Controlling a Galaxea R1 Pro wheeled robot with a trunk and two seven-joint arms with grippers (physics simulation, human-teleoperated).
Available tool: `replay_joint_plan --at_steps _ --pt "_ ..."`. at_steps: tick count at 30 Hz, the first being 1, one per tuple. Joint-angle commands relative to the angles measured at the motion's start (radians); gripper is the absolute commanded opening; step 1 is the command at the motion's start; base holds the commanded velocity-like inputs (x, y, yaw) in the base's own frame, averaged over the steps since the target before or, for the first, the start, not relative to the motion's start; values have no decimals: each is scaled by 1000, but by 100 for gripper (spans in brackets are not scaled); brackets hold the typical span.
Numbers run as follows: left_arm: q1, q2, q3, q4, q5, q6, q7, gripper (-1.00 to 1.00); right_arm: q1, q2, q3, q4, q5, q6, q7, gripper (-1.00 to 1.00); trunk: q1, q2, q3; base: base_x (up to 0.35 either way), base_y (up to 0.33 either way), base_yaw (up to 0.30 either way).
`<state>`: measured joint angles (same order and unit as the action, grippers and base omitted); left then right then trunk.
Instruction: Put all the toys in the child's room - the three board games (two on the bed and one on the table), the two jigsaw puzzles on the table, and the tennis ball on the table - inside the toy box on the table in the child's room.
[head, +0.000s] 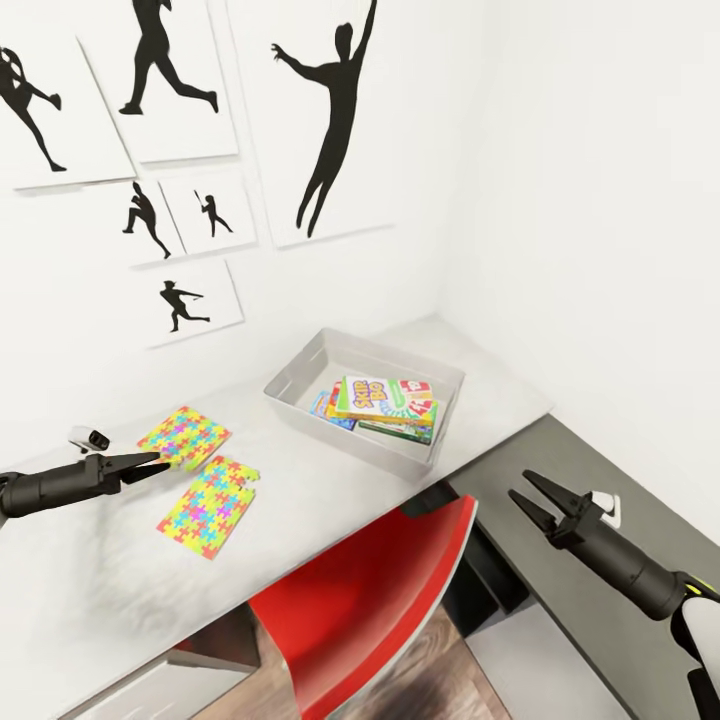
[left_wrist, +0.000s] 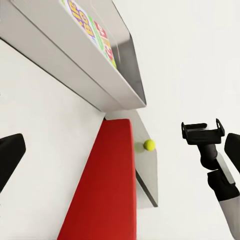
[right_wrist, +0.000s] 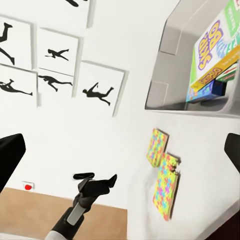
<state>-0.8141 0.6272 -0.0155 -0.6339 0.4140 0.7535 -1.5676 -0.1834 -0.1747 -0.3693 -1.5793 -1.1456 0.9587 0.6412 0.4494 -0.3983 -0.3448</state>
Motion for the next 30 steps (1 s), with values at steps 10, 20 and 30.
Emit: replay_joint_plan --at_steps 10,20,30 --pt "0 4 1 0 1 10 -3 100 -1 7 1 -1 17 4 3 100 1 -2 11 -4 0 70" --pt "0 5 1 0 0 9 -3 100 -1 10 1 -1 39 3 2 100 1 -2 12 0 0 8" --pt "0 5 0 0 1 9 -3 100 -1 7 4 1 42 -56 4 100 1 -2 14 -69 0 0"
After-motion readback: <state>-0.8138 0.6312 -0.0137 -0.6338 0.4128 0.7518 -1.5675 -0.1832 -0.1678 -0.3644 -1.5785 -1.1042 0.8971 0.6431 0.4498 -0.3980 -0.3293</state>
